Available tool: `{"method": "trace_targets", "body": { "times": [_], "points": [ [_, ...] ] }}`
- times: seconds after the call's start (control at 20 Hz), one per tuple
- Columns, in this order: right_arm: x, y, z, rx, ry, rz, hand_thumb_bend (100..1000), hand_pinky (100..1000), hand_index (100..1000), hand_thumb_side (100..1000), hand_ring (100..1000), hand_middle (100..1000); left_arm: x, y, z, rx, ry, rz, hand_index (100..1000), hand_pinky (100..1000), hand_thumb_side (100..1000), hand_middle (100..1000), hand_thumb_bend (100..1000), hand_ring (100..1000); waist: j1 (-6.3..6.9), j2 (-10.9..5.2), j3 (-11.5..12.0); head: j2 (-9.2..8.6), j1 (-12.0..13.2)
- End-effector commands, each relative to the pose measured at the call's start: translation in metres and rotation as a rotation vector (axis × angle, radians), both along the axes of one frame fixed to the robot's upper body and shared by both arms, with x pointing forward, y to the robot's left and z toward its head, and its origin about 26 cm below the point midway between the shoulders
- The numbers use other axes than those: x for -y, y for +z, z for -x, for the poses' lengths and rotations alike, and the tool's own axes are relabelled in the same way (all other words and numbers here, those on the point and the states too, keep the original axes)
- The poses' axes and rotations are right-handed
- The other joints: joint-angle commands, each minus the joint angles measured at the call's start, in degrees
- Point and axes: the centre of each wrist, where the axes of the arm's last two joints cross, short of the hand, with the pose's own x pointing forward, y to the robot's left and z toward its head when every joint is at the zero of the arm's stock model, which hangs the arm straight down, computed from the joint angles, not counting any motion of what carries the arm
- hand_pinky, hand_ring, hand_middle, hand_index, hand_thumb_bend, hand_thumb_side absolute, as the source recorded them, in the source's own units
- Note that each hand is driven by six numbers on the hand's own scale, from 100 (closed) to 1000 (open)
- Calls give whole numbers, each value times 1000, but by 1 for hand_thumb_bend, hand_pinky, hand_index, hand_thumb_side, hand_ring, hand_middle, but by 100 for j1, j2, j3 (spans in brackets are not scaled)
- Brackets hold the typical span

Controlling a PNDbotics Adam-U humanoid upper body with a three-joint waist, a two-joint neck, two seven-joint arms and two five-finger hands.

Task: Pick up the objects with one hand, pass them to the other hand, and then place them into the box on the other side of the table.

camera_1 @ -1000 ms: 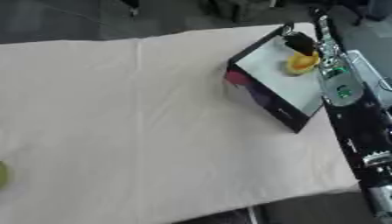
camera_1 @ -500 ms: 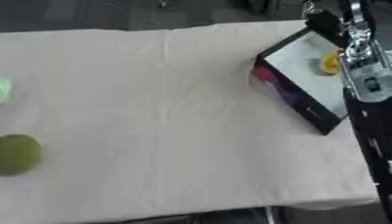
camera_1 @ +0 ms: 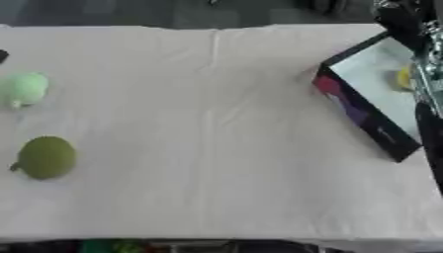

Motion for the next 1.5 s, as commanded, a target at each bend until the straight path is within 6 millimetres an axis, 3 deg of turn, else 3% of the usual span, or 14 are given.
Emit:
{"method": "trace_targets", "body": {
  "times": [0.05,0.35,0.65,0.95,1.5],
  "points": [
    [4,18,3,42,-4,19,100,1000,884,247,921,858,-24,20,-7,-91,22,-19,836,802,369,691,641,694,-14,-75,-5,-80,56],
    [3,18,1,32,-7,25,100,1000,880,256,917,853,-35,28,-29,-271,-9,-71,838,804,277,723,720,737,-76,26,-43,-171,63],
    [2,18,0,24,-8,26,100,1000,877,255,913,849,-44,29,-45,-410,33,-149,833,807,219,753,728,773,-116,93,-61,-154,152],
    [2,16,0,21,-7,17,100,1000,874,269,909,845,-54,22,-55,-486,133,-165,826,811,107,759,666,785,-154,149,-90,-180,251],
    [-2,8,-1,0,4,-5,100,1000,869,288,902,834,-46,8,-66,-490,152,-138,827,803,100,748,598,773,-185,217,-128,-221,304]
  ]
}}
